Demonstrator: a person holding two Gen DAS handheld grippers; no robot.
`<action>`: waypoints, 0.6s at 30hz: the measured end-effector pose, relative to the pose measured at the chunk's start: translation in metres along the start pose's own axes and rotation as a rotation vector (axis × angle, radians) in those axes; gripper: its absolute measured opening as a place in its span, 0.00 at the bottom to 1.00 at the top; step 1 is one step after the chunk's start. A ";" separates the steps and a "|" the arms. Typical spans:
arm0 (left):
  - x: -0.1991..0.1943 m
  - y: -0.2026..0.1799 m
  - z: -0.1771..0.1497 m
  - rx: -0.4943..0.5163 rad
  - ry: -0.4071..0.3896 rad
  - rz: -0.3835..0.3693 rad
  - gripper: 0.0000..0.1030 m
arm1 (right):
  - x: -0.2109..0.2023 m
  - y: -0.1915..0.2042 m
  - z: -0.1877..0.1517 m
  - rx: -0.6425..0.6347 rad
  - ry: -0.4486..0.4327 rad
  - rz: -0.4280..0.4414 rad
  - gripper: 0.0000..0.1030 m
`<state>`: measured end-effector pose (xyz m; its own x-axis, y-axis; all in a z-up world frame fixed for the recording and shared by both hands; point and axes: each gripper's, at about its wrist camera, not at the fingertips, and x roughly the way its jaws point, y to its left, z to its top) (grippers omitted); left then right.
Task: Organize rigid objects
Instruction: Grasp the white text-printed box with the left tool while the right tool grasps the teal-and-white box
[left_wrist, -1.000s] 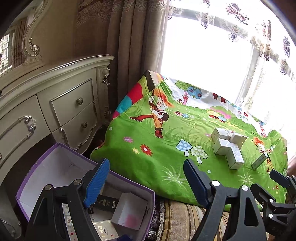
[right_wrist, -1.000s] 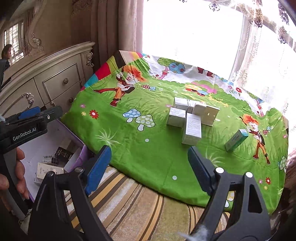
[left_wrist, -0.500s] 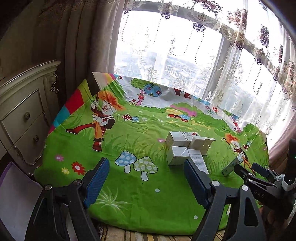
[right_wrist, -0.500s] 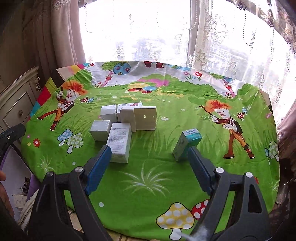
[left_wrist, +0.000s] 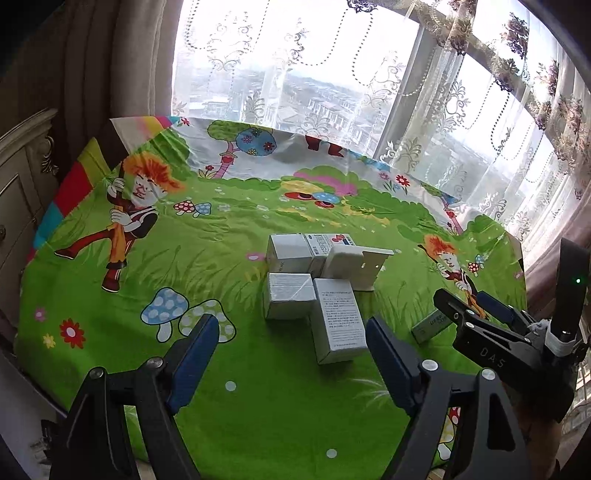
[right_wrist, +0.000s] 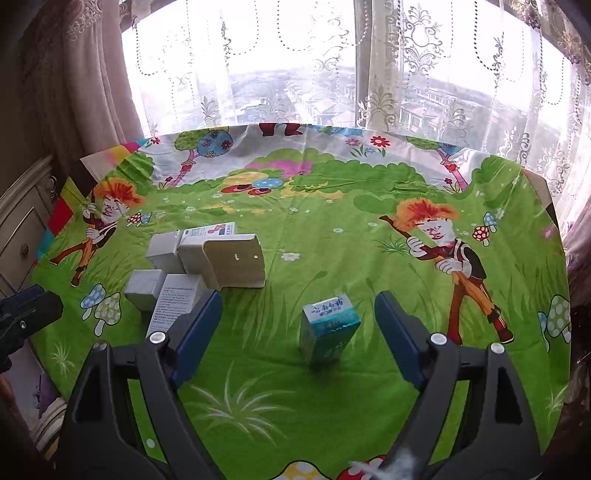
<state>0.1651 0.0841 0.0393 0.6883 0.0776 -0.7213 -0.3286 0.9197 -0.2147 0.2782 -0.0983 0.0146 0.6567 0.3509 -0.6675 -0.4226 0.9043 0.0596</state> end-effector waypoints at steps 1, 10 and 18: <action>0.005 -0.004 -0.001 -0.001 0.017 -0.005 0.80 | 0.003 0.000 0.000 -0.005 0.007 0.001 0.84; 0.047 -0.025 -0.009 -0.009 0.113 -0.021 0.80 | 0.034 -0.010 -0.013 -0.008 0.091 0.012 0.81; 0.080 -0.041 -0.013 0.007 0.169 0.001 0.74 | 0.058 -0.021 -0.022 0.013 0.154 0.043 0.61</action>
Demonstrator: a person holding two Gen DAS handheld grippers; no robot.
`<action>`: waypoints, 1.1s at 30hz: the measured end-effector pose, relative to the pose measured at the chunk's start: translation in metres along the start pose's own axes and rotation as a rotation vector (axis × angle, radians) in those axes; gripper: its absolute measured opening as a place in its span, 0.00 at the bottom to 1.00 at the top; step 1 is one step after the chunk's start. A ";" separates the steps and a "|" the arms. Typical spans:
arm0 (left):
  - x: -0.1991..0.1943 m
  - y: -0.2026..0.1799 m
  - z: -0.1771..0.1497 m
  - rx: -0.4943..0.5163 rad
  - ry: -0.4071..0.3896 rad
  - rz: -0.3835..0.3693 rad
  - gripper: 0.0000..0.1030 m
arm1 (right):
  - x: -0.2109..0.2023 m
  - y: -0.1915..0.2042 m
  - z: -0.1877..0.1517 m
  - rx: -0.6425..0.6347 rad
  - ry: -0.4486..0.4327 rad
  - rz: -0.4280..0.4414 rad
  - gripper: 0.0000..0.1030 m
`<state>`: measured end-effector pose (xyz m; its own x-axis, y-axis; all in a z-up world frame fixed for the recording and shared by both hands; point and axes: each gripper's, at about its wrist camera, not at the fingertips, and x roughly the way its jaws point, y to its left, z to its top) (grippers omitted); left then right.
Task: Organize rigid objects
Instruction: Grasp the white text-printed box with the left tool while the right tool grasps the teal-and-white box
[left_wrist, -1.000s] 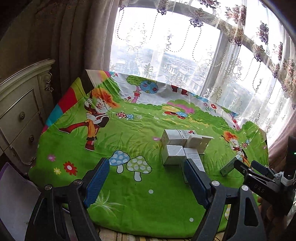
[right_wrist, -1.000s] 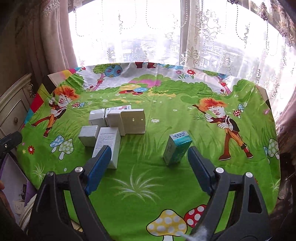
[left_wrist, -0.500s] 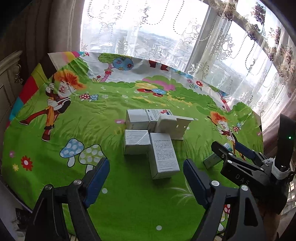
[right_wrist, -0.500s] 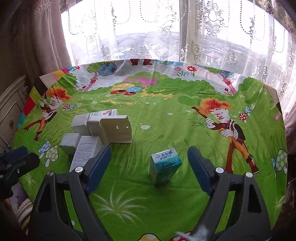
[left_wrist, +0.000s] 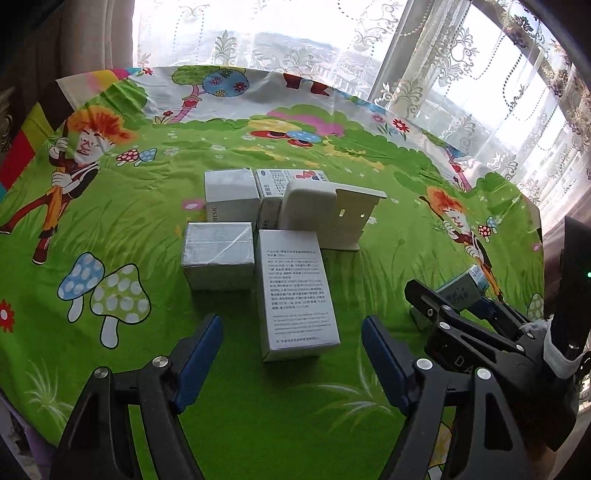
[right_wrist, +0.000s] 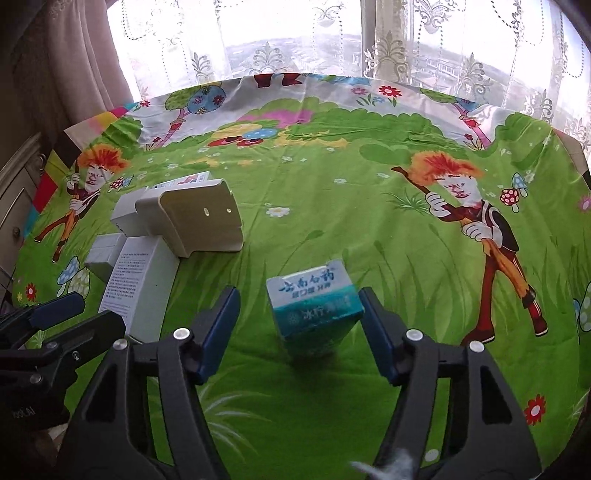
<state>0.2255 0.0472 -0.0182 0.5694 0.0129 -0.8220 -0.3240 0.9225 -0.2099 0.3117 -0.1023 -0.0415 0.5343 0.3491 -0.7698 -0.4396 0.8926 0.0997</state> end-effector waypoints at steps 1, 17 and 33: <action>0.003 -0.001 0.000 0.002 0.004 0.007 0.73 | 0.002 -0.002 -0.001 0.006 0.004 0.003 0.57; 0.011 -0.004 -0.010 0.018 -0.015 -0.003 0.44 | -0.003 -0.015 -0.011 0.092 -0.030 0.070 0.38; -0.026 0.016 -0.026 -0.056 -0.076 -0.038 0.42 | -0.040 0.011 -0.023 0.068 -0.043 0.037 0.38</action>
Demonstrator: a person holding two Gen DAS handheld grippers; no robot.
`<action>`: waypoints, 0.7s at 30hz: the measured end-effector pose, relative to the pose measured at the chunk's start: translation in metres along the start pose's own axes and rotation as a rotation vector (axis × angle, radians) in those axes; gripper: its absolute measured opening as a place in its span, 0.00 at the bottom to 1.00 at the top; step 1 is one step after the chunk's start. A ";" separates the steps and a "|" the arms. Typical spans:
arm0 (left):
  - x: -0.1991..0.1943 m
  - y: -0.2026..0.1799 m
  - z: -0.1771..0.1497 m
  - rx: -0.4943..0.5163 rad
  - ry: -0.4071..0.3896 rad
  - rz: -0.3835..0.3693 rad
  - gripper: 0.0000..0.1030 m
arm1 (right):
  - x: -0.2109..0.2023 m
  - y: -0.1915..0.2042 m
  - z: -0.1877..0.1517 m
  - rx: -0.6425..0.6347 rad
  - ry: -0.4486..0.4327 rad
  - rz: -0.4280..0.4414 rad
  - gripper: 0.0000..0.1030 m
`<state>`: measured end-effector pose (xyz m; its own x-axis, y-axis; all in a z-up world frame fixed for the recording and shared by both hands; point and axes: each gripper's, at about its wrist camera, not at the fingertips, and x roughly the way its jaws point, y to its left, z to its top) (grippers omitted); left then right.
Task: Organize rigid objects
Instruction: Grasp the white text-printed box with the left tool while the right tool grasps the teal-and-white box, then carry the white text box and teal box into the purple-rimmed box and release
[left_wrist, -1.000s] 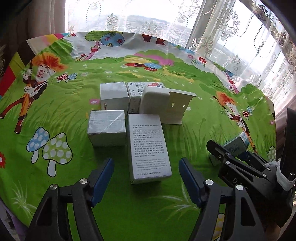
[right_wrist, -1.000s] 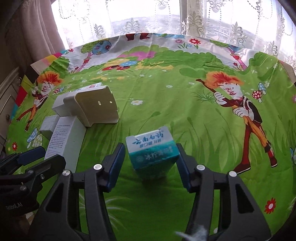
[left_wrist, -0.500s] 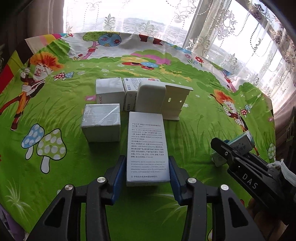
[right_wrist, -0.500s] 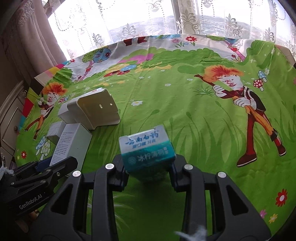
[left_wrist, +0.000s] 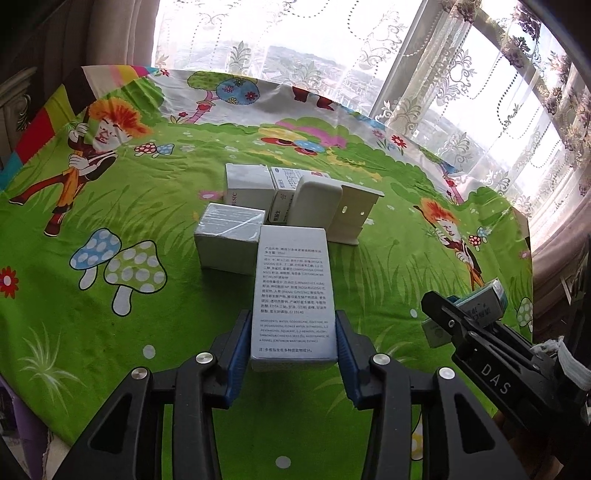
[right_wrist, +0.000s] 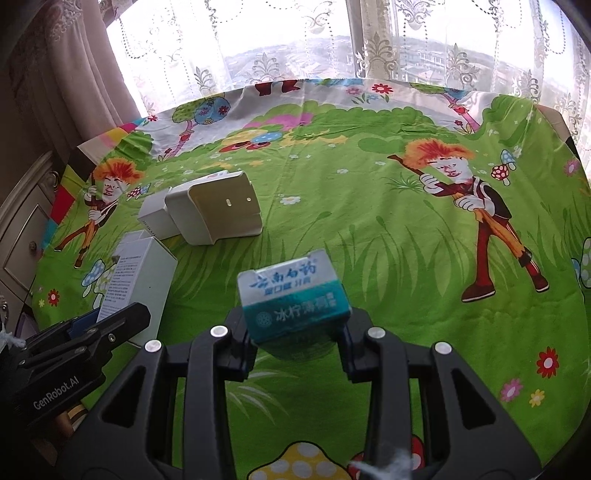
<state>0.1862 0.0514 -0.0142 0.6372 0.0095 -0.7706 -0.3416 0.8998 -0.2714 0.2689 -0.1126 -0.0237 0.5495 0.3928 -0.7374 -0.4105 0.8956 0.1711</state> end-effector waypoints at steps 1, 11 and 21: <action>-0.003 0.002 -0.001 -0.008 -0.003 -0.004 0.42 | -0.003 0.003 -0.001 -0.005 0.000 0.002 0.38; -0.034 0.028 -0.014 -0.101 -0.029 -0.038 0.41 | -0.023 0.033 -0.011 -0.035 0.005 0.032 0.38; -0.070 0.055 -0.025 -0.167 -0.061 -0.067 0.41 | -0.042 0.066 -0.024 -0.079 0.021 0.076 0.38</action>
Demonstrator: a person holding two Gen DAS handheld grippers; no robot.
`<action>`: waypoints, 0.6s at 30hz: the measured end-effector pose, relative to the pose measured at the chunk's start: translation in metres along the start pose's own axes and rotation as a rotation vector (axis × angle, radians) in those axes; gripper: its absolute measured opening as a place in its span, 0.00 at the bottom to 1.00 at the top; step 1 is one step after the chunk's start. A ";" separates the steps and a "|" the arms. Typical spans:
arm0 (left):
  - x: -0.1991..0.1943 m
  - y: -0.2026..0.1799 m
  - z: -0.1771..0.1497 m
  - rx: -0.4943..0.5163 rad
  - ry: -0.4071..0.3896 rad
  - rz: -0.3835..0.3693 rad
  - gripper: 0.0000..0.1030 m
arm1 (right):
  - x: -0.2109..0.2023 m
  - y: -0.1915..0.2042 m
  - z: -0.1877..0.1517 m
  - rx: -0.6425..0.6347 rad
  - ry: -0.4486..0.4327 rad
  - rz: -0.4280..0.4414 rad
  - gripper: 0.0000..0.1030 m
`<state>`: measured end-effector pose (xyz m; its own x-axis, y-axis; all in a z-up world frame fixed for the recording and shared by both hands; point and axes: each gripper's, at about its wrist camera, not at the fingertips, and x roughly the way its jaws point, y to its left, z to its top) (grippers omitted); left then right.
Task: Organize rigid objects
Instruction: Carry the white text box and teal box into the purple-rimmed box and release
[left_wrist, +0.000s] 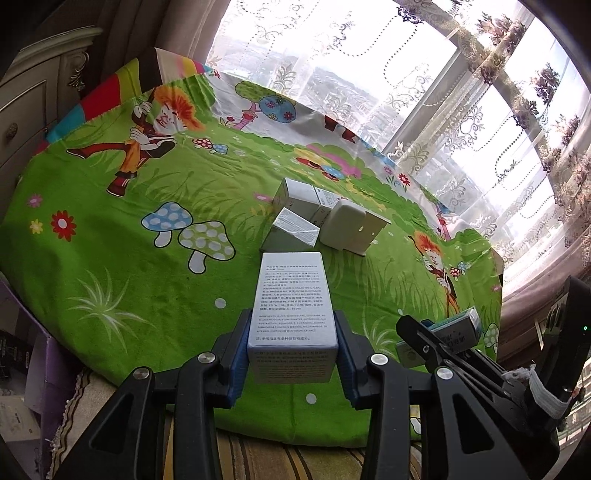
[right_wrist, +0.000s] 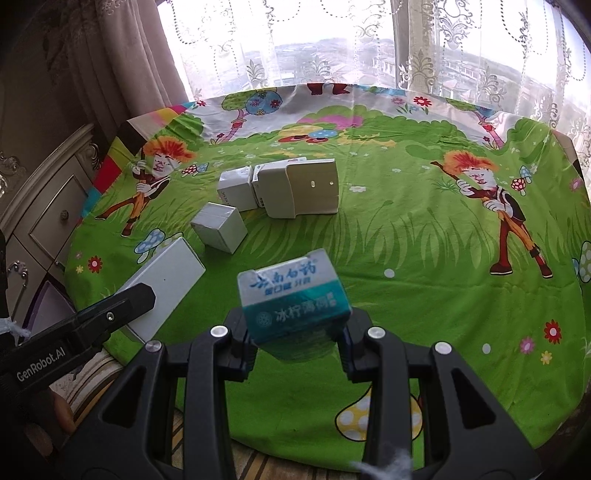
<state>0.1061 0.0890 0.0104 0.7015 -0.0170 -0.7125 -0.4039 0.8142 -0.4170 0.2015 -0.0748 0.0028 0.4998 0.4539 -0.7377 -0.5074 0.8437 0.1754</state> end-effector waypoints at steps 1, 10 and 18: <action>-0.004 0.003 0.000 -0.005 -0.004 0.000 0.41 | -0.001 0.004 -0.001 -0.004 0.003 0.007 0.38; -0.051 0.061 0.004 -0.097 -0.070 0.046 0.41 | -0.011 0.051 -0.009 -0.083 0.030 0.079 0.39; -0.098 0.140 0.003 -0.222 -0.150 0.151 0.41 | -0.018 0.104 -0.017 -0.170 0.056 0.156 0.39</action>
<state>-0.0176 0.2066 0.0236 0.6954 0.1939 -0.6919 -0.6176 0.6536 -0.4375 0.1280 -0.0001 0.0236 0.3685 0.5546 -0.7461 -0.6890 0.7017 0.1814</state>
